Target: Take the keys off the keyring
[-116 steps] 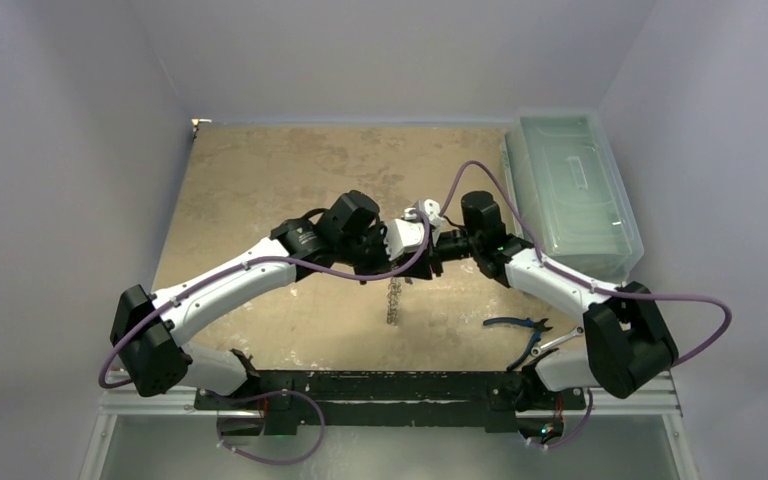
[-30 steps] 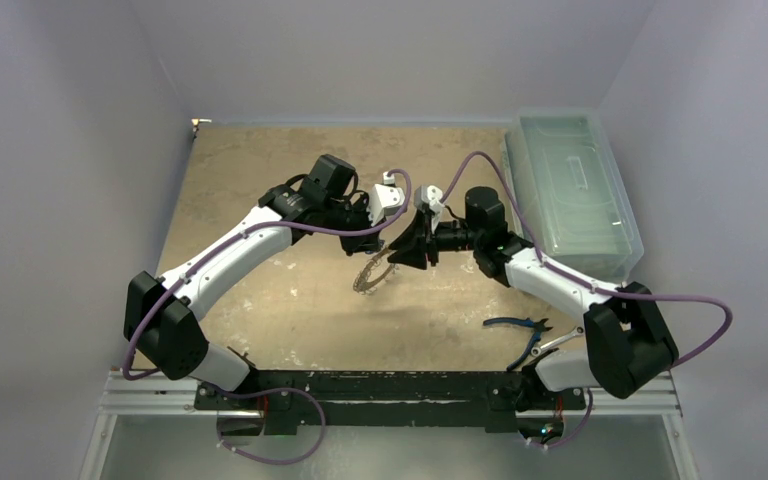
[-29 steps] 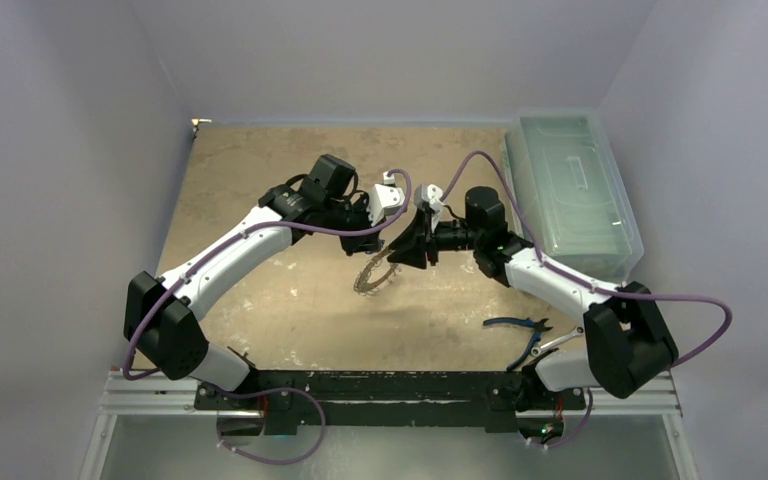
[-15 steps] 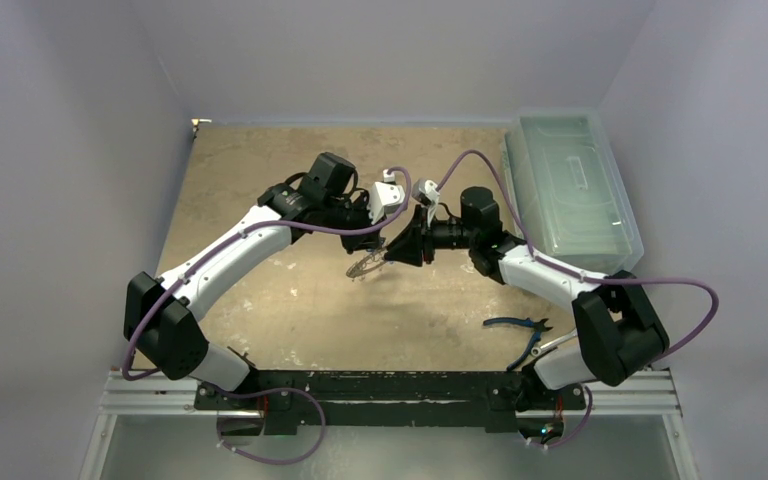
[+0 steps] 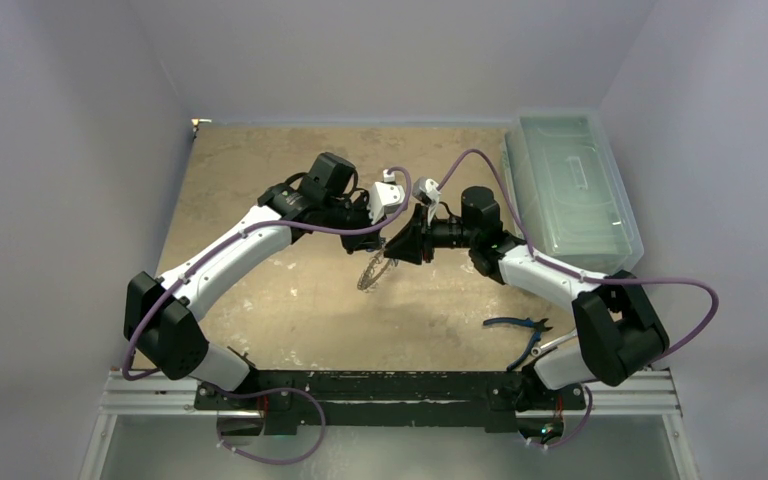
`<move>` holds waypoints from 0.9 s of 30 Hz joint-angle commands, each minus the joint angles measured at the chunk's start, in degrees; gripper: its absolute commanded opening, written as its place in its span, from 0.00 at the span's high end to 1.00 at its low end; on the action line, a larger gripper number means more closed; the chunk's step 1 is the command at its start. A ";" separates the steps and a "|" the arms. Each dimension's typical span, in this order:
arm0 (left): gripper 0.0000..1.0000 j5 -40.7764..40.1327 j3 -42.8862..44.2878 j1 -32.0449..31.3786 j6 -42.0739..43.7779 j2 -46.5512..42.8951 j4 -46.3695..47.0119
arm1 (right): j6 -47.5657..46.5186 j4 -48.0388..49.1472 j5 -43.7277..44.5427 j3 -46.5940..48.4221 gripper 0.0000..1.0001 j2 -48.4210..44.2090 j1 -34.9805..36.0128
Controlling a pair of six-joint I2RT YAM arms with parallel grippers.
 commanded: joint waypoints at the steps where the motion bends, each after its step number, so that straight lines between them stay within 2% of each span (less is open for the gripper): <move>1: 1.00 2.21 1.77 0.47 0.37 -0.29 2.05 | -0.42 2.92 1.02 1.48 0.71 -0.55 0.25; 7: 1.00 2.26 1.86 0.49 0.52 -0.18 2.04 | -1.01 3.07 1.27 1.47 0.78 -0.19 0.43; 10: 1.00 2.45 1.77 0.47 0.45 0.03 2.06 | -1.64 3.00 1.36 1.53 0.85 -0.28 0.41; 14: 1.00 2.90 1.93 0.46 0.37 0.42 2.04 | -2.35 2.68 1.30 1.58 0.86 -0.28 0.50; 19: 1.00 2.96 2.25 0.48 -0.22 0.83 2.31 | -3.20 2.62 1.17 1.37 1.00 -0.18 0.67; 27: 1.00 -2.79 0.90 1.91 -4.52 2.01 6.17 | -4.93 3.10 2.51 -0.13 1.00 -0.86 0.68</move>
